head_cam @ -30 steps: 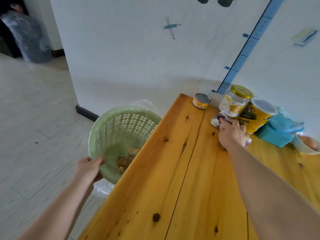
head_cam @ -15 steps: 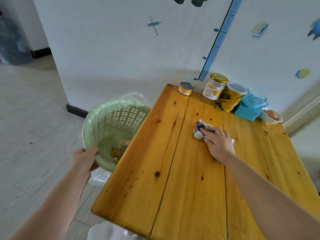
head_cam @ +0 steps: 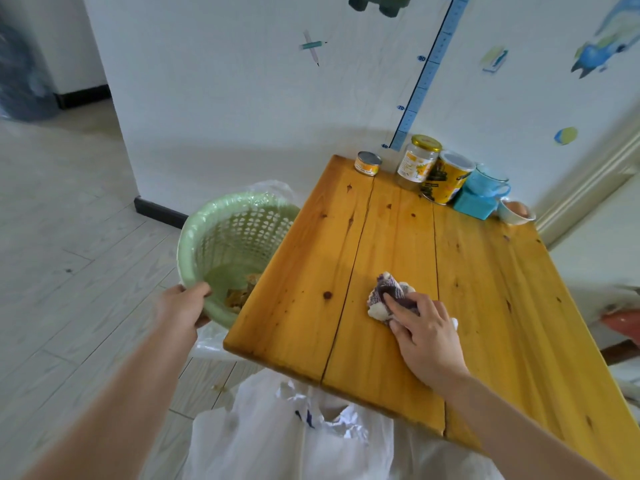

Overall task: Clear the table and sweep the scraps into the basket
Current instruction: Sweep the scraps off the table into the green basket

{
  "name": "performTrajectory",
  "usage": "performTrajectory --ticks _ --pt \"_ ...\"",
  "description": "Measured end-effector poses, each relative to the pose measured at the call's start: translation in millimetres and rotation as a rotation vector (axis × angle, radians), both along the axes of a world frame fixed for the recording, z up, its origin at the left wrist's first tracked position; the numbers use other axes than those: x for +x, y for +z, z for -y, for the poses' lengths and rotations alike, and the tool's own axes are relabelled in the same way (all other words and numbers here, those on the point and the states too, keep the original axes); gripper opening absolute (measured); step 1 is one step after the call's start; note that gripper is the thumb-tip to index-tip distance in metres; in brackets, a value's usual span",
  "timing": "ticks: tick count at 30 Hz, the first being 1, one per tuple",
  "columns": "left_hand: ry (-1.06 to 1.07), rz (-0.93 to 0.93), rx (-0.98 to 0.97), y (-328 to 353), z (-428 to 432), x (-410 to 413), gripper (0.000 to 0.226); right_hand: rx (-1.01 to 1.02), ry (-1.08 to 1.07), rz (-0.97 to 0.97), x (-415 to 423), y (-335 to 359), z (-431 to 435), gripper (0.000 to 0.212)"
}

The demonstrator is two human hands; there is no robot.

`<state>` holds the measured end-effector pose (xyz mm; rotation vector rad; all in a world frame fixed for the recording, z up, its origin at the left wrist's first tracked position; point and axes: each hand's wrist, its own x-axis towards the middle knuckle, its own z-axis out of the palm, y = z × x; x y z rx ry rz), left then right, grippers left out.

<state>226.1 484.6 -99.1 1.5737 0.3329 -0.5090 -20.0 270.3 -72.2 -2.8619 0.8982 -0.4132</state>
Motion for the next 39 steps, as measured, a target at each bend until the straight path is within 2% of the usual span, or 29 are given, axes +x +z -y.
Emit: performTrajectory --ticks 4,7,16,19,23,25,28,31,33,36,39 --pt "-0.007 -0.007 0.002 -2.8 -11.9 -5.9 0.002 -0.058 -0.125 0.018 -11.1 -3.9 -42.5 0.036" --pt "0.002 -0.008 -0.010 -4.6 -21.1 -9.7 0.012 -0.002 -0.178 0.064 0.9 -4.5 -67.5 0.035" --pt "-0.022 0.023 -0.010 -1.7 -47.6 -29.0 0.011 -0.030 -0.021 -0.062 93.2 1.3 -139.7 0.040" --pt "-0.016 0.007 0.002 1.3 -51.4 -29.0 0.011 -0.025 0.038 -0.046 124.0 5.7 -156.0 0.042" --pt "-0.006 -0.013 -0.026 5.8 -51.9 -30.7 0.015 0.175 0.171 -0.053 155.6 8.3 -168.5 0.047" --pt "0.008 -0.001 -0.031 8.9 -51.3 -30.3 0.017 0.253 0.227 0.010 168.7 11.9 -168.4 0.046" --pt "0.004 -0.004 -0.044 12.4 -50.3 -30.6 0.014 0.356 0.259 0.290 179.4 20.8 -152.7 0.042" --pt "0.003 0.000 -0.018 13.1 -46.7 -25.1 0.013 0.208 0.136 0.411 183.8 36.9 -95.9 0.040" --pt "0.012 -0.022 -0.007 13.6 -43.9 -20.8 0.013 0.136 -0.019 0.288 178.5 44.5 -41.7 0.040" --pt "0.012 -0.046 -0.012 14.4 -38.9 -16.9 0.010 0.195 -0.232 -0.038 158.4 39.9 16.7 0.040" --pt "0.029 -0.060 -0.036 14.9 -32.6 -12.7 0.015 0.137 -0.249 -0.131 149.8 32.3 8.2 0.043"
